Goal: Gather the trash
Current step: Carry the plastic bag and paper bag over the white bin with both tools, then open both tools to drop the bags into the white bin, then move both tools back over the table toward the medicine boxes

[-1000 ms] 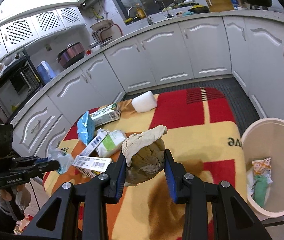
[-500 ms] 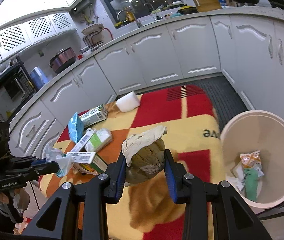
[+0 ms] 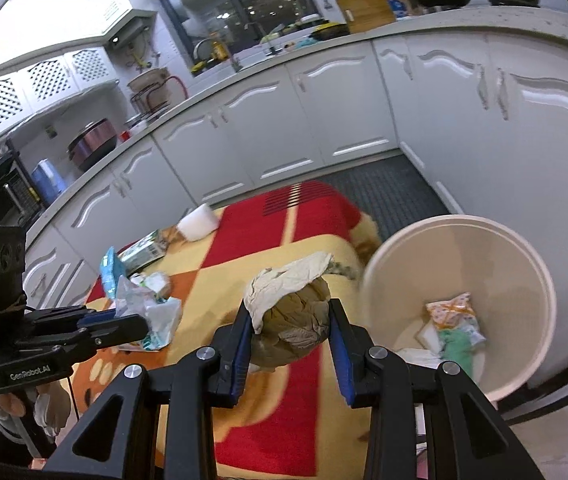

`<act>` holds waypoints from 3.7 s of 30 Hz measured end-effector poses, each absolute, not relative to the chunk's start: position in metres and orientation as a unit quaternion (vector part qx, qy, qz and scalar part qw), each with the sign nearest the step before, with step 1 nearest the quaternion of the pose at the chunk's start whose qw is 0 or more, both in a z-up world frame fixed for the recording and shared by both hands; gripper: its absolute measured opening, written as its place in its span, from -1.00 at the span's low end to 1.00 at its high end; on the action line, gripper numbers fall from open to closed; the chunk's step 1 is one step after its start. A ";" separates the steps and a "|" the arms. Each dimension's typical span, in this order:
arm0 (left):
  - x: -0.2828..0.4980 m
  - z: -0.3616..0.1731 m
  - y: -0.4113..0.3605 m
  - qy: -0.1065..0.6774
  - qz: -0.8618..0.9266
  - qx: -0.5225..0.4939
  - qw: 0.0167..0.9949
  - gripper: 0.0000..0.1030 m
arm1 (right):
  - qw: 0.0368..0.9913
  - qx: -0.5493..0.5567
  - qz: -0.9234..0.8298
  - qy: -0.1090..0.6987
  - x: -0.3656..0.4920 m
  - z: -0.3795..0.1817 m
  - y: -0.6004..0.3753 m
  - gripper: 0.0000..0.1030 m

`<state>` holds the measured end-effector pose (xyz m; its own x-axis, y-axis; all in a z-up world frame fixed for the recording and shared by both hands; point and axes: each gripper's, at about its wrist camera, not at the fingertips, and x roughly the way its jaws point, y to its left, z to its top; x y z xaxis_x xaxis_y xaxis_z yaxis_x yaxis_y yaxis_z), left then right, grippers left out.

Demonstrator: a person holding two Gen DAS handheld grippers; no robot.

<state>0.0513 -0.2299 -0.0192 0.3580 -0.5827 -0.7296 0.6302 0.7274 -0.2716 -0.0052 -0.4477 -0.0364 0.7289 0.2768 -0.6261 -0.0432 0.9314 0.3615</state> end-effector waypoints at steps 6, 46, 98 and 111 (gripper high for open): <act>0.061 -0.027 -0.273 0.435 -0.380 0.043 0.815 -0.74 | 0.913 0.181 0.056 0.361 -0.009 -0.046 -0.476 -0.33; 0.109 -0.086 -0.380 0.494 -0.365 0.016 0.789 0.08 | 0.876 0.235 -0.060 0.416 -0.004 -0.121 -0.557 0.10; 0.090 -0.029 -0.011 0.469 -0.153 -0.103 0.864 0.28 | 0.883 0.133 0.168 0.418 0.059 -0.056 -0.317 0.31; 0.096 -0.059 -0.009 0.514 -0.177 -0.114 0.831 0.28 | 0.855 0.126 0.245 0.439 0.063 -0.067 -0.278 0.38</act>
<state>0.0959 -0.0088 -0.0589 0.4084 -0.4122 -0.8144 0.1779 0.9111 -0.3719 0.0625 -0.2780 -0.0669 0.4944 0.5305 -0.6886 -0.3092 0.8477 0.4311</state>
